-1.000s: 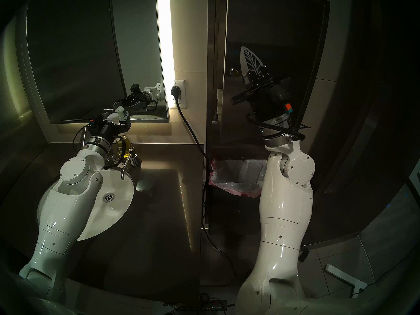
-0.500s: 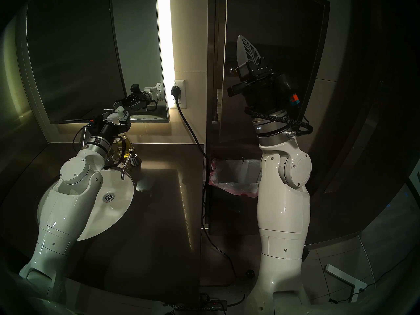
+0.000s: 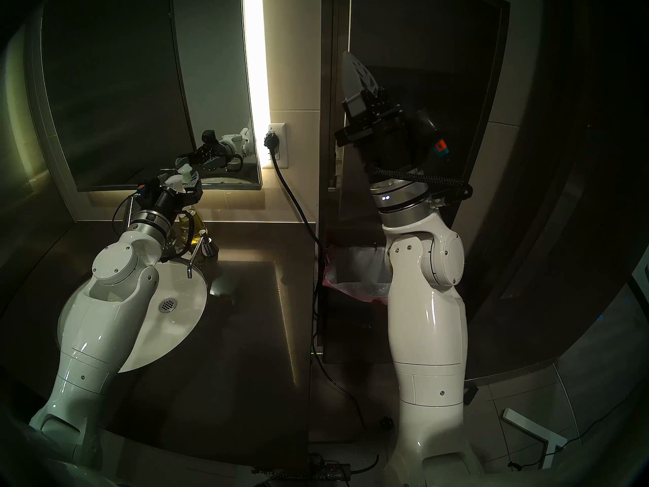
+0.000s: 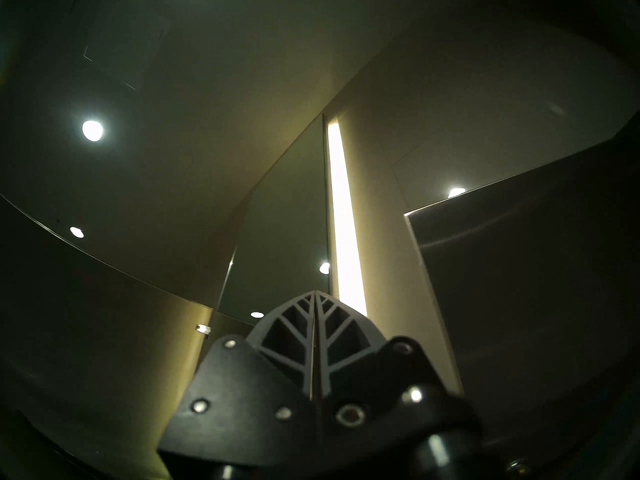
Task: Twist key and open towel dispenser
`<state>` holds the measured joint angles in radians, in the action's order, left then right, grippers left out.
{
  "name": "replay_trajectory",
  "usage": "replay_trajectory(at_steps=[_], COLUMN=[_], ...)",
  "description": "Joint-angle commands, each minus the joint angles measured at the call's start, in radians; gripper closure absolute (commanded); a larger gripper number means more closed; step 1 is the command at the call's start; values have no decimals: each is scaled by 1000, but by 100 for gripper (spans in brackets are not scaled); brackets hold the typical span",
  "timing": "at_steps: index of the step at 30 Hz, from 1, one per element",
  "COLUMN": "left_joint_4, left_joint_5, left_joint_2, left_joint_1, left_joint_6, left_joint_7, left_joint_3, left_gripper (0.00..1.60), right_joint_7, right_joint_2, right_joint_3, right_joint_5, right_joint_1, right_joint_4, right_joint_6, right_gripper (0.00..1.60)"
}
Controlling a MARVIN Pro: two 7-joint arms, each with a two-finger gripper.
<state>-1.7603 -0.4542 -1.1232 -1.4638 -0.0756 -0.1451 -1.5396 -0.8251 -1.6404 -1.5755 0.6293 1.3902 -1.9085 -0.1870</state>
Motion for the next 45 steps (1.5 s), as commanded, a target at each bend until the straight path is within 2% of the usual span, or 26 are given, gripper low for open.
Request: replay_trajectory(at_steps=[1, 4, 8, 9, 11, 13, 15, 16, 22, 29, 38, 45], left_joint_4=[-27, -27, -27, -27, -27, -27, -27, -27, -27, -27, -27, -27], left_joint_5=[-2, -2, -1, -1, -1, -1, -1, -1, -1, -1, -1, -2], left_joint_2=[-1, -1, -1, -1, -1, -1, -1, -1, -1, -1, -1, -1], left_joint_1=[33, 33, 33, 33, 33, 32, 33, 33, 33, 33, 33, 33], left_joint_6=[14, 13, 13, 12, 12, 12, 12, 12, 12, 12, 13, 14], left_joint_7=[2, 2, 2, 2, 2, 2, 2, 2, 2, 2, 2, 2], left_joint_3=[-7, -7, -7, -7, -7, -7, -7, -7, -7, -7, -7, -7], left_gripper=[0, 0, 0, 0, 0, 0, 0, 0, 0, 0, 0, 0], right_joint_7=[-65, -90, -88, -96, -96, -106, -95, -110, -92, -79, -119, -134], right_joint_2=[71, 88, 79, 76, 66, 59, 46, 53, 33, 7, 6, -4], right_joint_3=[-1, -8, 3, 14, 25, 38, 48, 56, 62, 68, 72, 61], right_joint_5=[-22, -28, -35, -36, -37, -34, -42, -44, -78, -104, -86, -62], right_joint_1=[-81, -142, -146, -174, -172, -205, -199, -244, -254, -312, -383, -373], right_joint_4=[37, 87, 81, 98, 94, 118, 112, 151, 185, 259, 342, 351], right_joint_6=[13, 20, 30, 40, 49, 53, 60, 67, 64, 58, 34, 23], right_gripper=[160, 160, 160, 160, 160, 160, 160, 160, 160, 160, 160, 160])
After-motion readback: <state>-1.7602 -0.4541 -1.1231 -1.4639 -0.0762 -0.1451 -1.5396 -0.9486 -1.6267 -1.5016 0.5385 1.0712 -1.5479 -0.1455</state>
